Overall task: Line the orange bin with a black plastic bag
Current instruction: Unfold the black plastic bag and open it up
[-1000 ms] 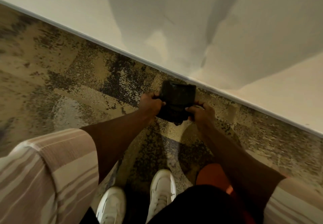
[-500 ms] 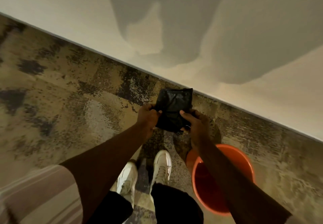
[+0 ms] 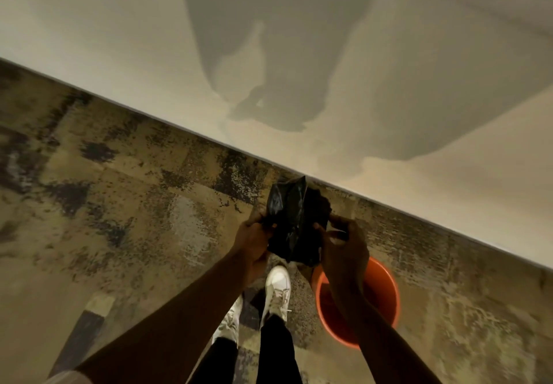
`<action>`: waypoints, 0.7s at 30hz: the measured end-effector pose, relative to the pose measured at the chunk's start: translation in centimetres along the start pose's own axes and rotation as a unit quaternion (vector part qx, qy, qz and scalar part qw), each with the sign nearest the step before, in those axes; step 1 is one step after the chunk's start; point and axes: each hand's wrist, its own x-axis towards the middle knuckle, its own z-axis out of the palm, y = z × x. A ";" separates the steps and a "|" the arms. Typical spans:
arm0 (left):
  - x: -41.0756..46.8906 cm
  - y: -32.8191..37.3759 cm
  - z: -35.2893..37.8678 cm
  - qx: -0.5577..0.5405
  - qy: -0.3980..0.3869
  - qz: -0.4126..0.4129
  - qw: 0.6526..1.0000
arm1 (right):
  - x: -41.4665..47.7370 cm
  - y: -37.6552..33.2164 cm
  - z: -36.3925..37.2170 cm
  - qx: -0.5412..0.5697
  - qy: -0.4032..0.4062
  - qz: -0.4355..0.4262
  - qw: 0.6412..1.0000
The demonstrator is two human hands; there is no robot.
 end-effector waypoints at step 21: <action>-17.2 5.7 -1.6 0.074 0.127 0.041 0.988 | -12.4 -12.2 -12.0 0.278 -0.048 0.067 0.957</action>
